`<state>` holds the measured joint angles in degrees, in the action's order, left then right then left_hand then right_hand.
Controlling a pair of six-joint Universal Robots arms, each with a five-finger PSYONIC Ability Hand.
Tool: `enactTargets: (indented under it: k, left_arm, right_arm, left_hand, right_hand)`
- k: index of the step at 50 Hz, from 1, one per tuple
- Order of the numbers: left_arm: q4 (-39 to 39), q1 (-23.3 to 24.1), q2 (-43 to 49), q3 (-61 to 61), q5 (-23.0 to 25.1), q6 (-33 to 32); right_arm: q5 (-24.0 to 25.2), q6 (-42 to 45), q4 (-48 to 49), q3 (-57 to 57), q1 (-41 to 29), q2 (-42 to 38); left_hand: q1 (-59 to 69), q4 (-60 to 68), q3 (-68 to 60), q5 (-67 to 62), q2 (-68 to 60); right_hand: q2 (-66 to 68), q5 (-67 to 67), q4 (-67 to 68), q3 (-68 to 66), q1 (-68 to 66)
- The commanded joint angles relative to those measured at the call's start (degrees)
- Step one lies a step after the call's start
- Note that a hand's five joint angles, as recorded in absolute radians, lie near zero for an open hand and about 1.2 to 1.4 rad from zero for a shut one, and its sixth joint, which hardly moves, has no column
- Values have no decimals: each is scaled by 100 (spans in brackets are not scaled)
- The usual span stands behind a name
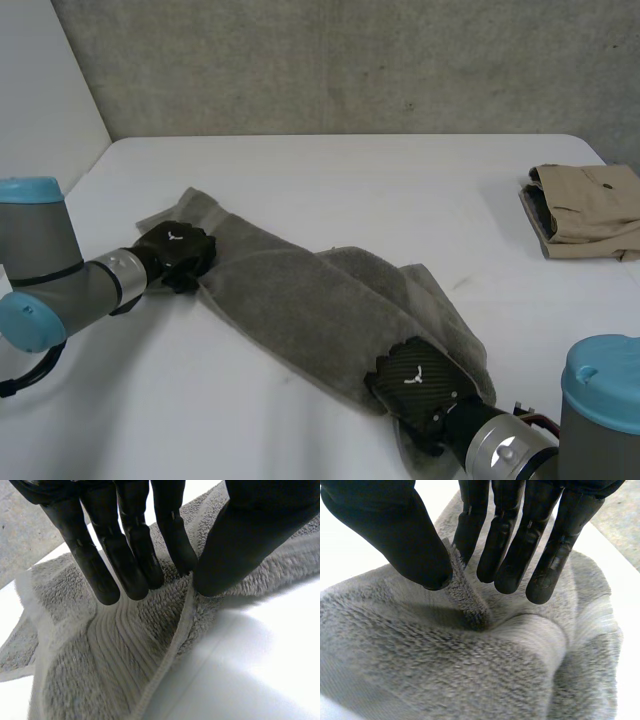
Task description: Fold the laundry.
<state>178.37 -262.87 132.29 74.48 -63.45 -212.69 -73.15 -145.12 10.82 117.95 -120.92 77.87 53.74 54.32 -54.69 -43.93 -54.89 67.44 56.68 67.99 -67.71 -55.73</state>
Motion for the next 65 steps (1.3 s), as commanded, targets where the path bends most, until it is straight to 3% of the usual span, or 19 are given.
enactTargets:
  k: [1,9,20,27,31,33,37,38,44,53,56,65]
  left_arm:
    - [93,157,-115,49,-71,-1]
    - [32,306,-1589,549,-159,568]
    - [-232,597,-3709,1349,-185,1765]
    - [-197,825,-3396,1509,-220,1933]
    - [-171,1123,-2465,1228,-544,1907]
    - [-179,1334,-1946,921,-931,1898]
    - [-171,1440,-1330,560,-1546,1889]
    - [-153,1449,-1268,524,-1626,1889]
    - [-109,1449,-1127,497,-1732,1889]
    - [-12,1449,-1548,717,-1723,1889]
    - [31,1449,-1715,761,-1723,1889]
    - [58,1441,-2014,814,-1723,1889]
  right_arm:
    - [-217,28,-36,-123,59,342]
    - [-305,107,-229,-571,613,939]
    - [-164,318,-1432,-2512,1396,1002]
    - [-129,581,-2346,-3585,1369,-280]
    - [-217,897,-2707,-4034,1343,-913]
    - [-243,1177,-2856,-4270,1334,-1325]
    - [-471,1390,-2998,-4473,1352,-1600]
    - [-533,1329,-2972,-4474,1352,-1591]
    - [-849,-171,-2427,-4492,1387,-1284]
    - [-876,-3676,-2514,-4097,1396,-537]
    - [-885,-4189,-2680,-3886,1343,-510]
    - [-1034,-4200,-2392,-3024,1238,-668]
  left_hand:
    - [2626,2568,-2531,-2607,-2511]
    - [2626,2568,-2531,-2607,-2511]
    - [2626,2568,-2531,-2607,-2511]
    - [2626,2568,-2531,-2607,-2511]
    - [2626,2568,-2531,-2607,-2511]
    - [2626,2568,-2531,-2607,-2511]
    - [2626,2568,-2531,-2607,-2511]
    - [2626,2568,-2531,-2607,-2511]
    - [2626,2568,-2531,-2607,-2511]
    - [2626,2568,-2531,-2607,-2511]
    - [2626,2568,-2531,-2607,-2511]
    - [2626,2568,-2531,-2607,-2511]
  right_hand:
    - [1256,1332,1201,-1229,-2427]
    - [1256,1332,1201,-1229,-2427]
    - [1256,1332,1201,-1229,-2427]
    - [1256,1332,1201,-1229,-2427]
    - [1256,1332,1201,-1229,-2427]
    - [1079,1155,1024,-1052,-2249]
    - [-5744,-5668,-5799,5771,4573]
    - [-5744,-5668,-5799,5771,4573]
    - [-5744,-5668,-5799,5771,4573]
    - [-5744,-5668,-5799,5771,4573]
    - [-5744,-5668,-5799,5771,4573]
    - [-5744,-5668,-5799,5771,4573]
